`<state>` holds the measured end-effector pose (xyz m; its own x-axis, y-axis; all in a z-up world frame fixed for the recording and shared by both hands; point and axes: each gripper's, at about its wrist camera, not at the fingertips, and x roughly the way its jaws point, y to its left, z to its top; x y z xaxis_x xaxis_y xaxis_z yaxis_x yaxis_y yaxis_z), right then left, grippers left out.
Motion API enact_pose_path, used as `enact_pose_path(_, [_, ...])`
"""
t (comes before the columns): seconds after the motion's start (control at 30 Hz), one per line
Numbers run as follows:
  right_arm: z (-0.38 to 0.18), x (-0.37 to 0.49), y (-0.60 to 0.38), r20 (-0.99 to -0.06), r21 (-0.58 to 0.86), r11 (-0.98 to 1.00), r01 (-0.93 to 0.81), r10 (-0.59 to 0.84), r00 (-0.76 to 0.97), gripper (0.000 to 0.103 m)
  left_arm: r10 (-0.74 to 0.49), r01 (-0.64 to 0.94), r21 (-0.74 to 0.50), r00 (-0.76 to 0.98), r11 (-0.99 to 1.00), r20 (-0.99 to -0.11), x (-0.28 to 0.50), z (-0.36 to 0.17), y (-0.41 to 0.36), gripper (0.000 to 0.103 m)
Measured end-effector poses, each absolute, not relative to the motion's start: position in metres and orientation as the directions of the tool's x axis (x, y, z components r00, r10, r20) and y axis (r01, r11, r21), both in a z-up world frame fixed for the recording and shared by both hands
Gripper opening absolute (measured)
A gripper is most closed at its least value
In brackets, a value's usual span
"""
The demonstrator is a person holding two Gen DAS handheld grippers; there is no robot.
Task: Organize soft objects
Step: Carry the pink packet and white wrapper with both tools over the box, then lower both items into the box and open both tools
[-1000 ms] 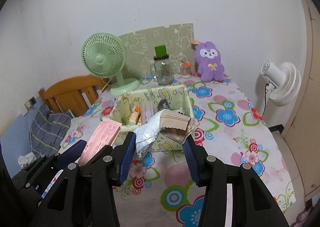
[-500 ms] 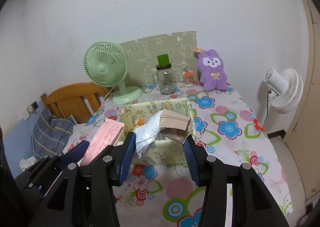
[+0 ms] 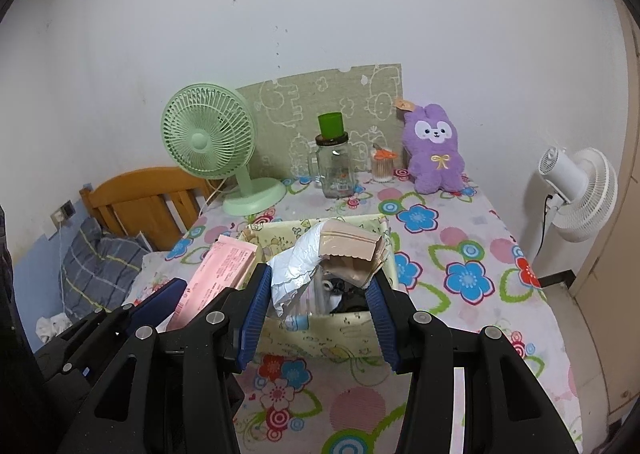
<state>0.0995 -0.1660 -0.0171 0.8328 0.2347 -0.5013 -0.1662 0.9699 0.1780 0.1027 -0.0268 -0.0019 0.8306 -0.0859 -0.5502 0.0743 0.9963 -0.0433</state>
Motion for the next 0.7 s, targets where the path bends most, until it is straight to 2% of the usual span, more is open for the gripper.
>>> enact_pose_path(0.7, [-0.035,0.172,-0.163,-0.527,0.185,0.970,-0.159,0.235,0.816,0.051,-0.108,0.072,-0.085,0.806,0.994,-0.581,0.170,-0.023,-0.026,0.041])
